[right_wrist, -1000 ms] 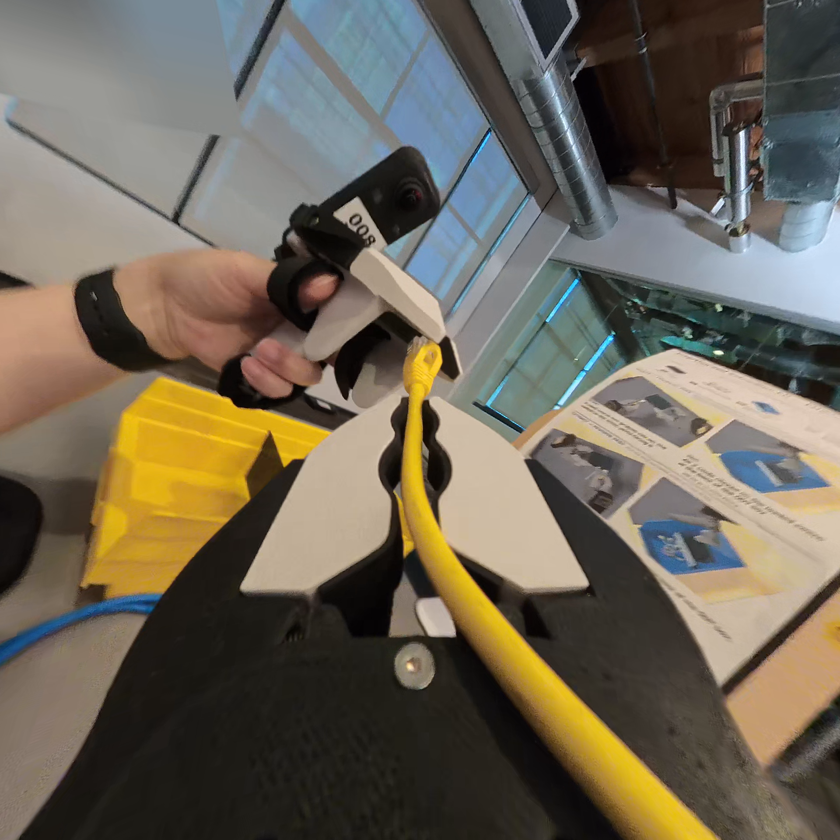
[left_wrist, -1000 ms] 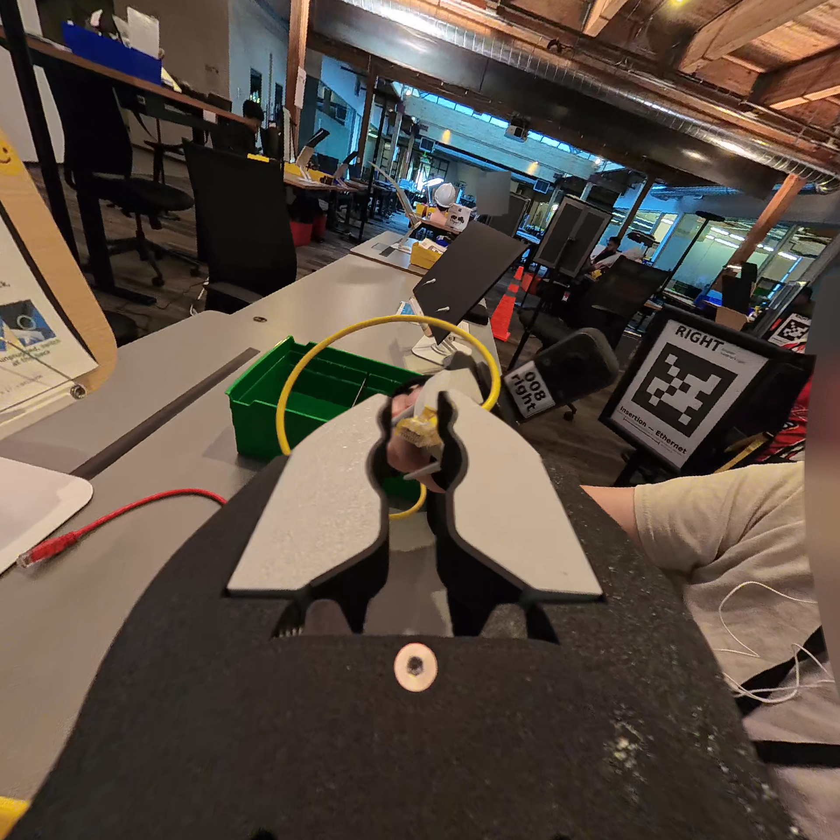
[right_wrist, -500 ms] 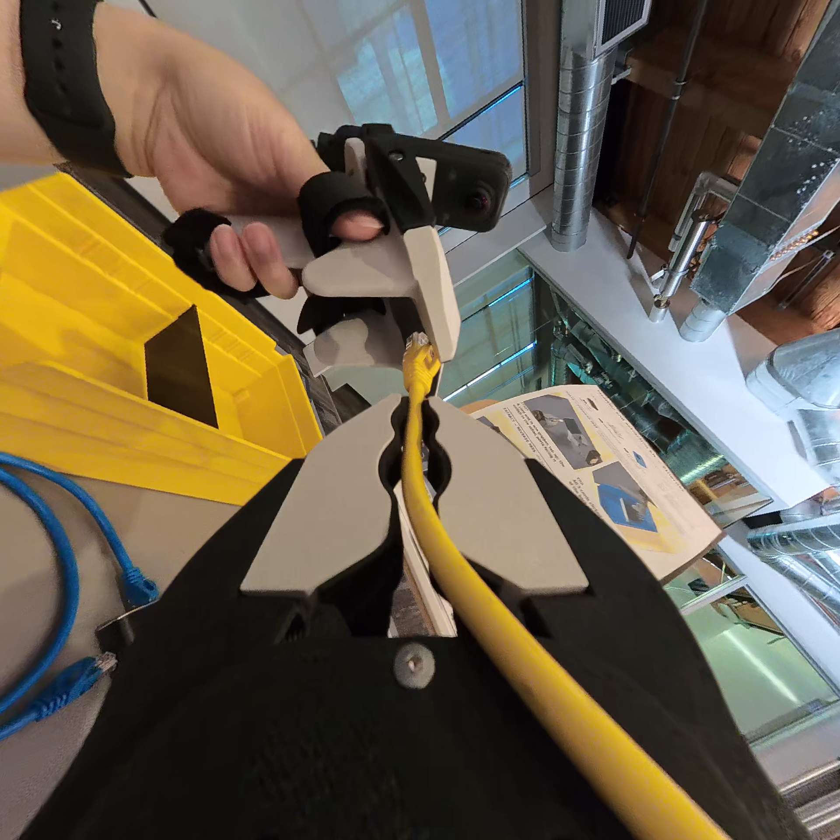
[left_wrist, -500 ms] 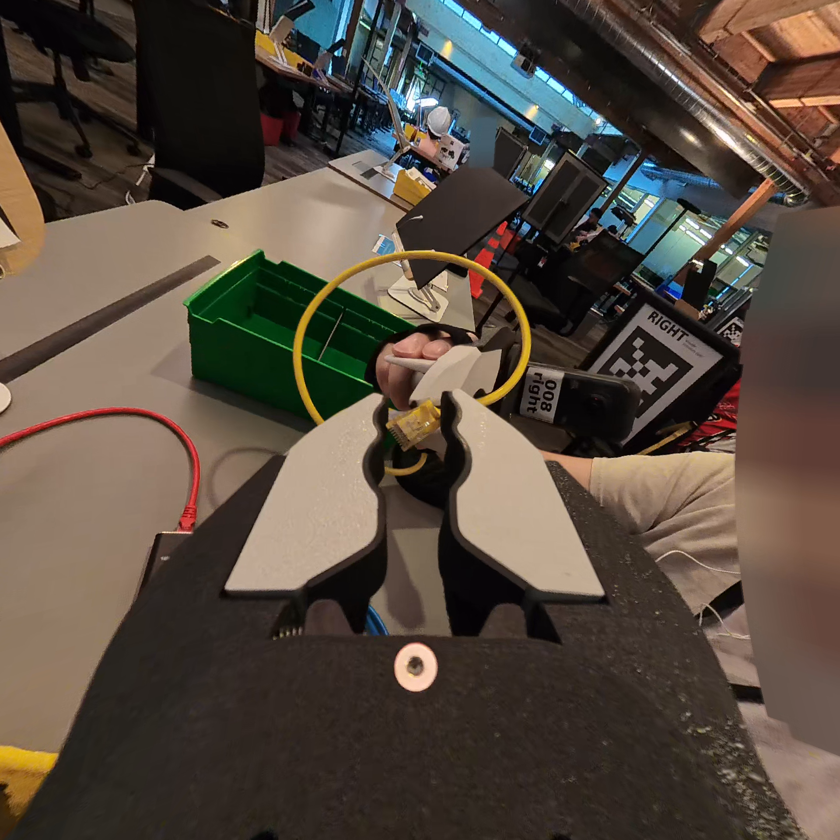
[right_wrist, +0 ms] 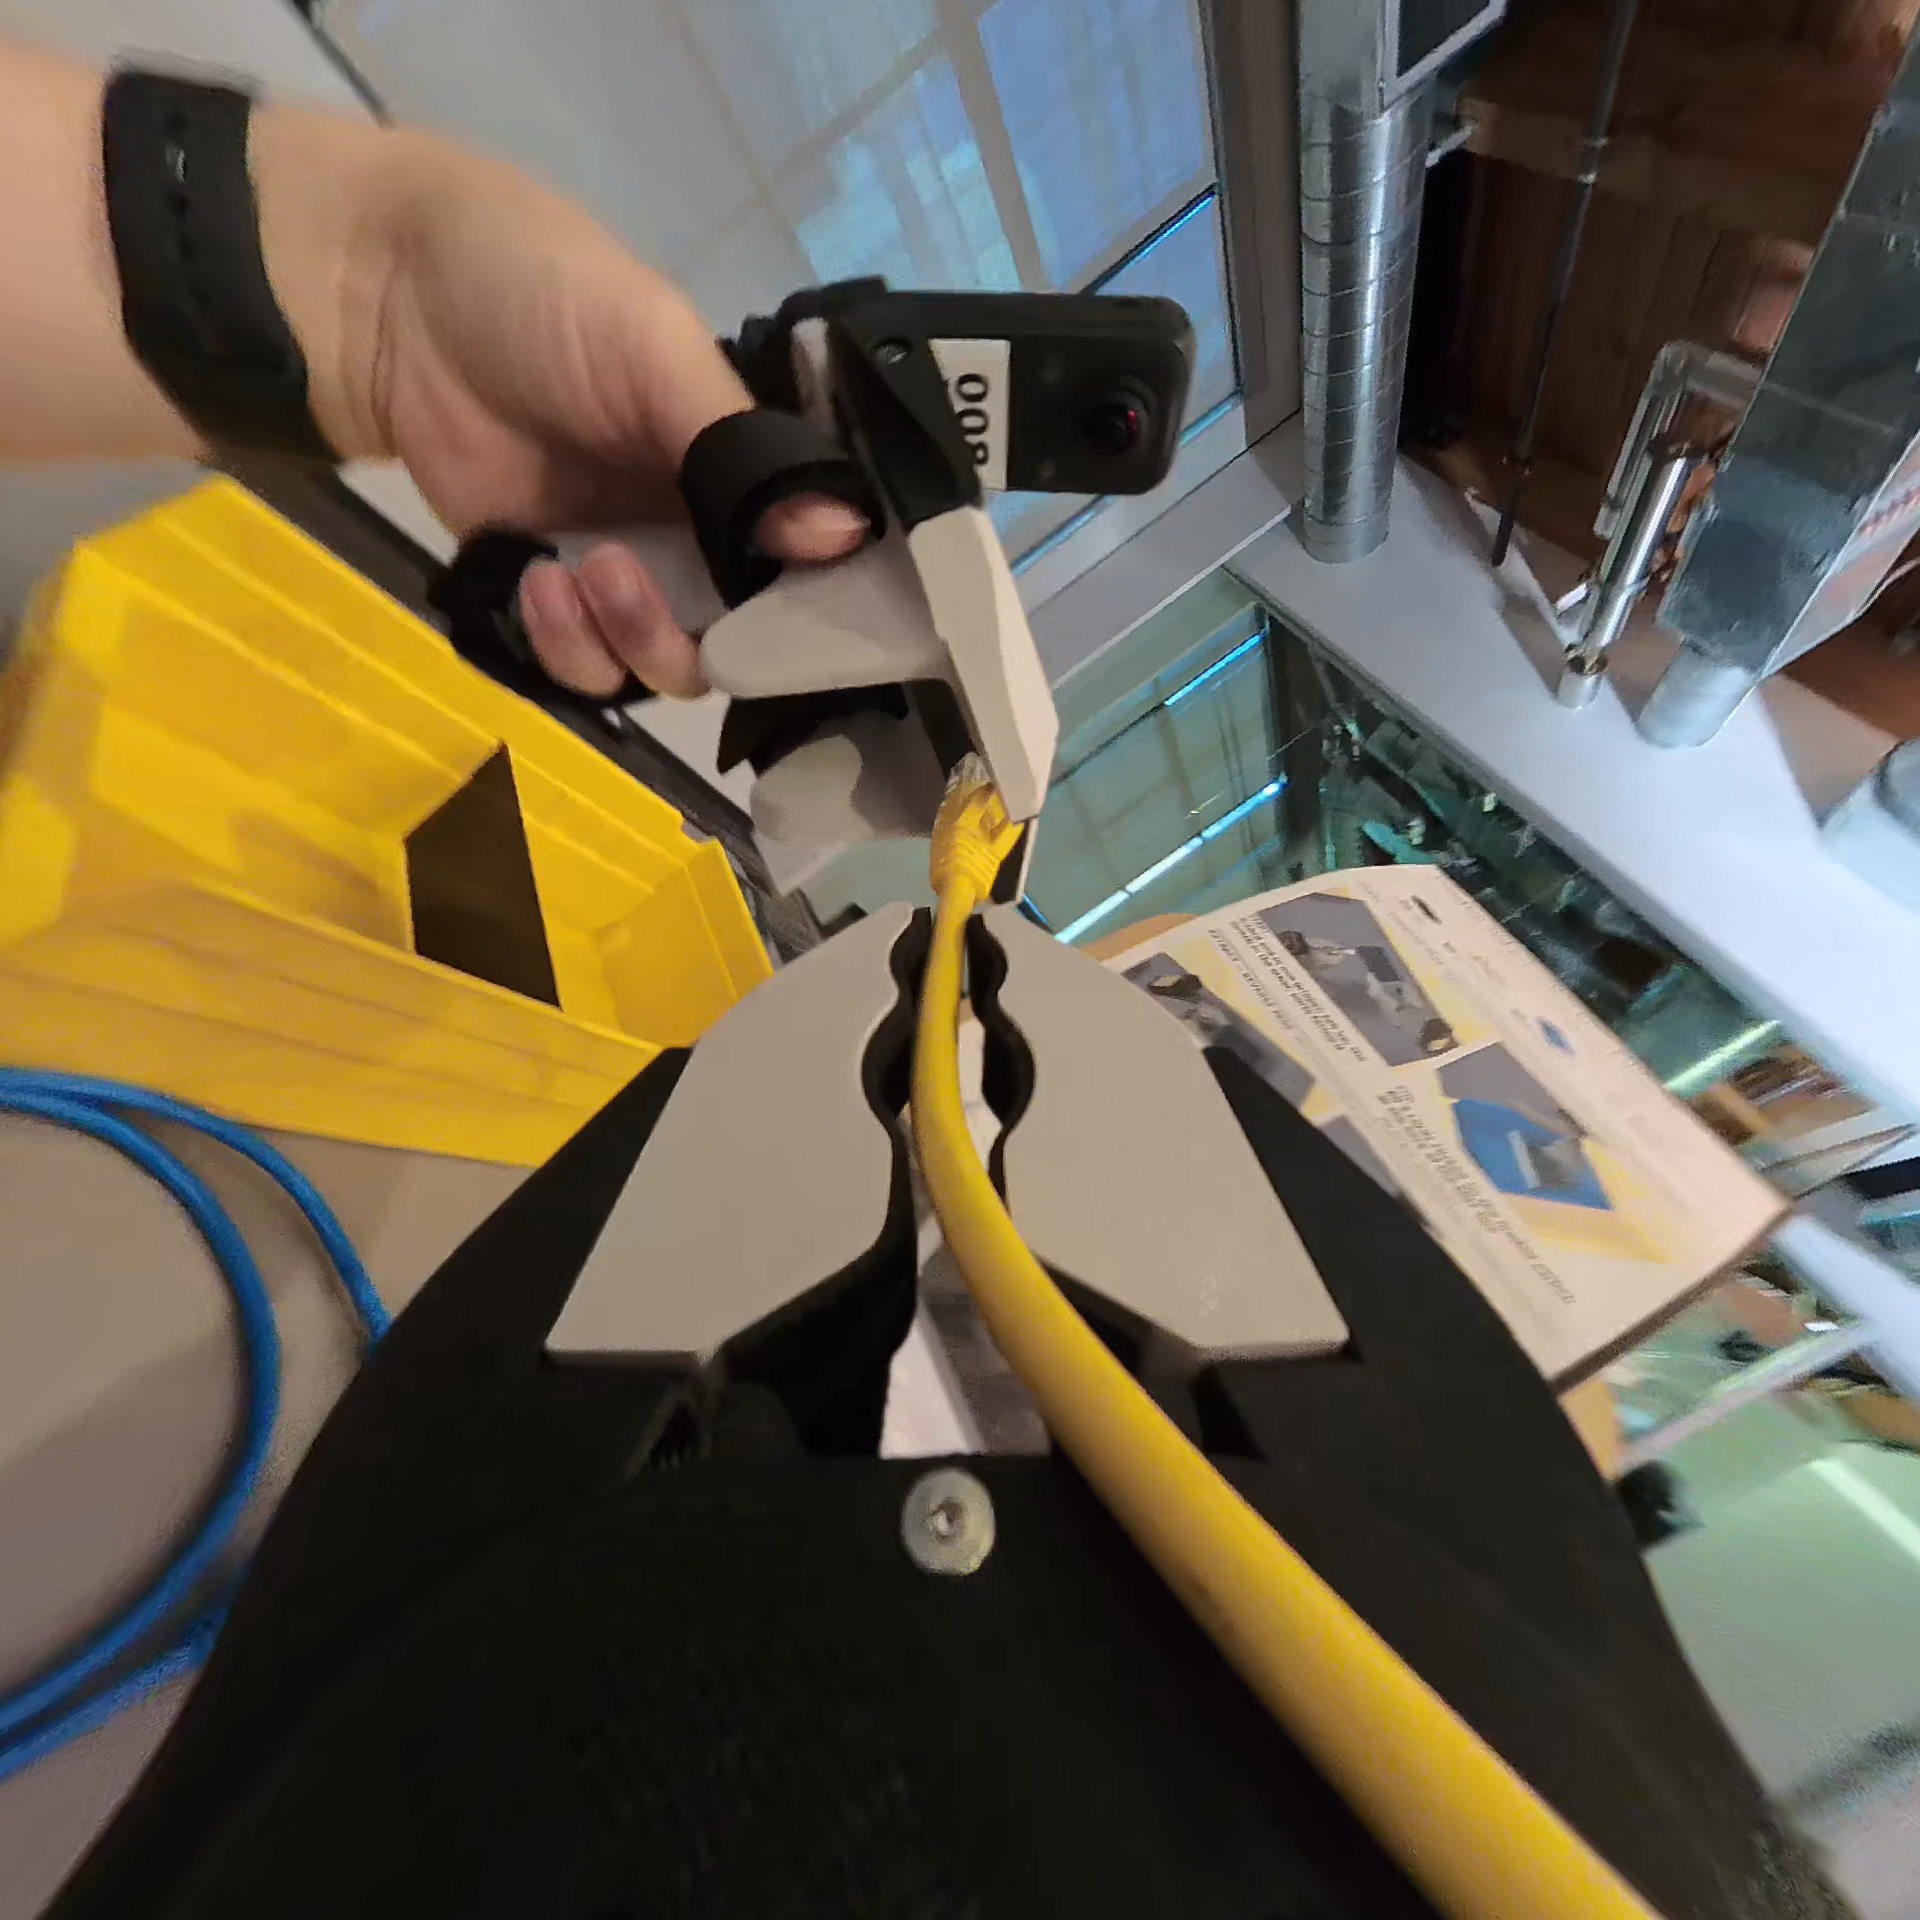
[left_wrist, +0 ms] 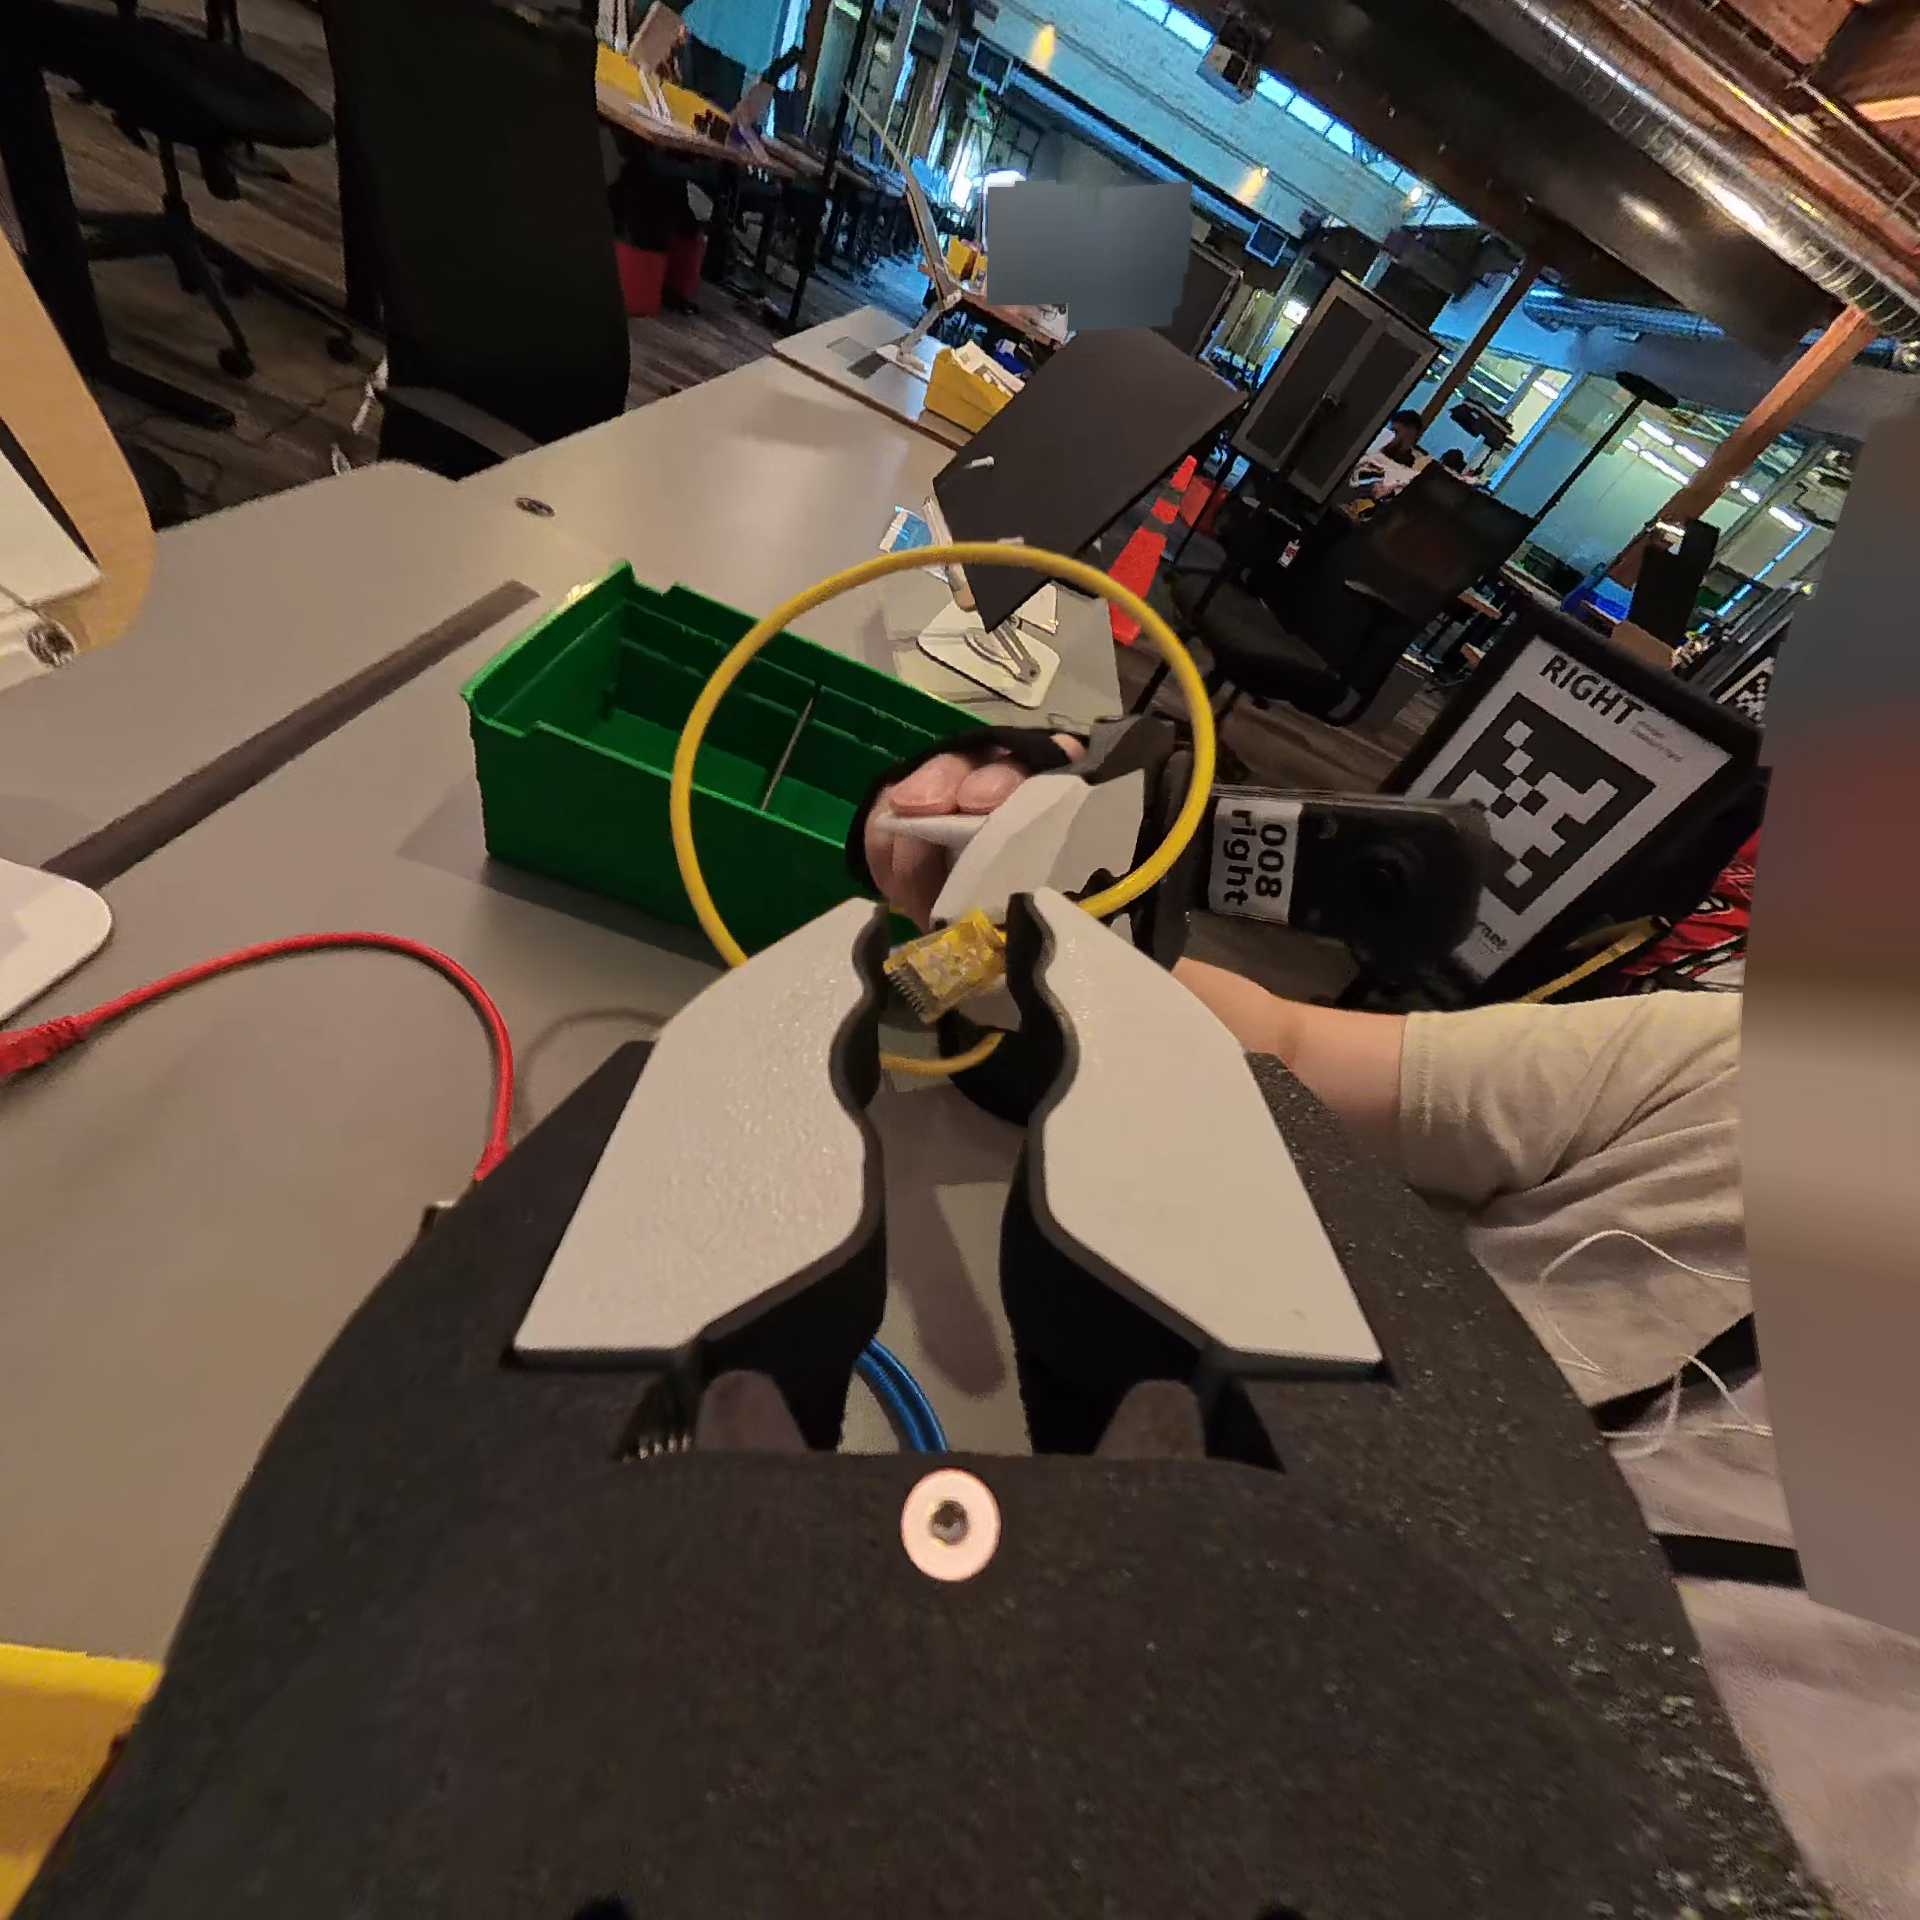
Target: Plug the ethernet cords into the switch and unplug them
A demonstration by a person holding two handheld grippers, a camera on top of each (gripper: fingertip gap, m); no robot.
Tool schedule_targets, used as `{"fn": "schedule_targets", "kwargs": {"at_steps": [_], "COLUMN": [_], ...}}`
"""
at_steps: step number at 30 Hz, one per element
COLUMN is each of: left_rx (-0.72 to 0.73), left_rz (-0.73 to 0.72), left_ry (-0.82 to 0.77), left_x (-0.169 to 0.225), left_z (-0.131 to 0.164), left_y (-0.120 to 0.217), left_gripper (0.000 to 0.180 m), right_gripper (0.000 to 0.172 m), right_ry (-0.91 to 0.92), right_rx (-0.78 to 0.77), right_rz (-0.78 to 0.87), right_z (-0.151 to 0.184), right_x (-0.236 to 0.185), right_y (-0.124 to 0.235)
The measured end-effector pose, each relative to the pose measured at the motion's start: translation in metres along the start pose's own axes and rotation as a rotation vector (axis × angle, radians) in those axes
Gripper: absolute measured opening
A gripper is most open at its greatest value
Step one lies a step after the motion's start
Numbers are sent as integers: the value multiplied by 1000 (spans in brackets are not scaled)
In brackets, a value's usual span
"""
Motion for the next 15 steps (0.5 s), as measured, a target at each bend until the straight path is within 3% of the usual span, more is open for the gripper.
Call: {"fn": "schedule_targets", "kwargs": {"at_steps": [8, 15], "left_rx": [137, 202], "left_rz": [-18, 3], "left_ry": [-176, -198], "left_x": [13, 19], "left_z": [-12, -15], "left_y": [5, 2], "left_gripper": [19, 18], "right_gripper": [16, 15], "right_ry": [-551, -583], "right_rx": [324, 405], "right_rz": [-125, 2], "right_z": [-2, -5], "right_x": [15, 18], "right_y": [-1, 2]}}
Point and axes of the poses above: each gripper's, where its closed fingertips meet, y back along the fingers, z out of its underside, x = y × z across the jaws, the point moved 7 cm from there along y, back along the fingers, and after that the axes turned 14 degrees about -z, right-handed, at the moved point
